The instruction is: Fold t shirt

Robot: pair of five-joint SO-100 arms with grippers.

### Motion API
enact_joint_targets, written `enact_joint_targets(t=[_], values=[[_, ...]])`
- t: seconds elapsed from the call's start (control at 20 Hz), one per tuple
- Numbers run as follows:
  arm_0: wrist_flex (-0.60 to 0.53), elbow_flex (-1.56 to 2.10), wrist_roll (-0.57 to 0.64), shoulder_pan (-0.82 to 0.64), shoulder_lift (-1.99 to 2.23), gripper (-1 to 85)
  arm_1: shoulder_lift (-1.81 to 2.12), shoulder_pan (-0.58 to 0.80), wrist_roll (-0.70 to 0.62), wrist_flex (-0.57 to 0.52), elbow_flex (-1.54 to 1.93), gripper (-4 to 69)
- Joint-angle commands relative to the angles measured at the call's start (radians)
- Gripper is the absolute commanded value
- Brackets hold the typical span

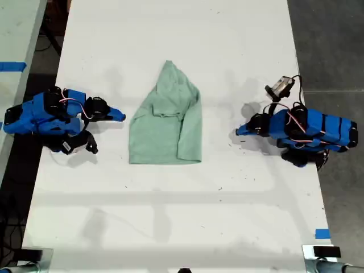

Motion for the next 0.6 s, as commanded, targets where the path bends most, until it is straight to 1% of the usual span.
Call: enact_joint_targets(t=[0.0, 0.55], values=[[-0.005, -0.015, -0.009, -0.002, 0.005, -0.1, 0.018, 0.009, 0.006, 0.000, 0.057, -0.5], [-0.006, -0.012, -0.018, -0.009, 0.006, -0.1, 0.018, 0.012, 0.011, 0.002, 0.057, -0.5]])
